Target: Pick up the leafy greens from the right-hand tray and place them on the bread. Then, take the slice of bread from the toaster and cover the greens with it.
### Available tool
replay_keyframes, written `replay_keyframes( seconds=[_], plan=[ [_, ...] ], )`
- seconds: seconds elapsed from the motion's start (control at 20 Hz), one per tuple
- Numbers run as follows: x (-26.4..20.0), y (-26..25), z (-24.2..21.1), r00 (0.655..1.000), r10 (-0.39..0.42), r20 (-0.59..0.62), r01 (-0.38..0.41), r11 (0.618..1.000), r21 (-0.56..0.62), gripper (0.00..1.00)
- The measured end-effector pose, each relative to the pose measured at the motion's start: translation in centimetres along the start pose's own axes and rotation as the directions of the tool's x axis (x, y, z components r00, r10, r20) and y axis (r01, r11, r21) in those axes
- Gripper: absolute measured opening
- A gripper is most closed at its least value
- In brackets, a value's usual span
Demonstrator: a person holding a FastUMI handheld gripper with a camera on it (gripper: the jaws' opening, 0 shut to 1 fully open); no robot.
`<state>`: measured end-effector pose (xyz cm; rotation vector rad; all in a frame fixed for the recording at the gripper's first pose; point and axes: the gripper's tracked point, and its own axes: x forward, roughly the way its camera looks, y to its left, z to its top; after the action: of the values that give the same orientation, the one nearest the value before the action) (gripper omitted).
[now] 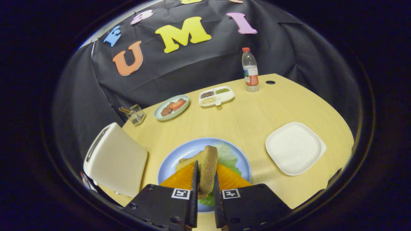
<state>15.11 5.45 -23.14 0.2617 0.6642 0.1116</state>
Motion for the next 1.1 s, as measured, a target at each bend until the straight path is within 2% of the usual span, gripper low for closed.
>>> replay_keyframes(
  seconds=[0.05,0.1,0.15,0.2,0.3,0.65,0.9,1.1],
  plan=[
    [0.4,-0.4,-0.3,1.0,-0.006,-0.002,0.006,1.0,-0.003,0.22],
    [0.3,-0.4,-0.5,1.0,0.007,-0.003,-0.007,1.0,-0.002,0.3],
    [0.3,-0.5,-0.4,1.0,0.008,0.004,-0.008,1.0,-0.001,0.3],
    [0.4,-0.4,-0.5,1.0,0.011,0.01,-0.011,1.0,0.001,0.35],
    [0.2,-0.9,-0.1,0.999,-0.027,0.038,0.028,0.999,-0.025,0.44],
    [-1.2,-0.1,0.6,0.992,-0.039,0.116,0.05,0.994,-0.093,0.89],
    [-4.7,1.1,2.9,0.968,-0.048,0.248,0.085,0.986,-0.144,0.96],
    [-9.7,2.8,5.0,0.918,-0.04,0.394,0.123,0.975,-0.187,0.96]
  ],
)
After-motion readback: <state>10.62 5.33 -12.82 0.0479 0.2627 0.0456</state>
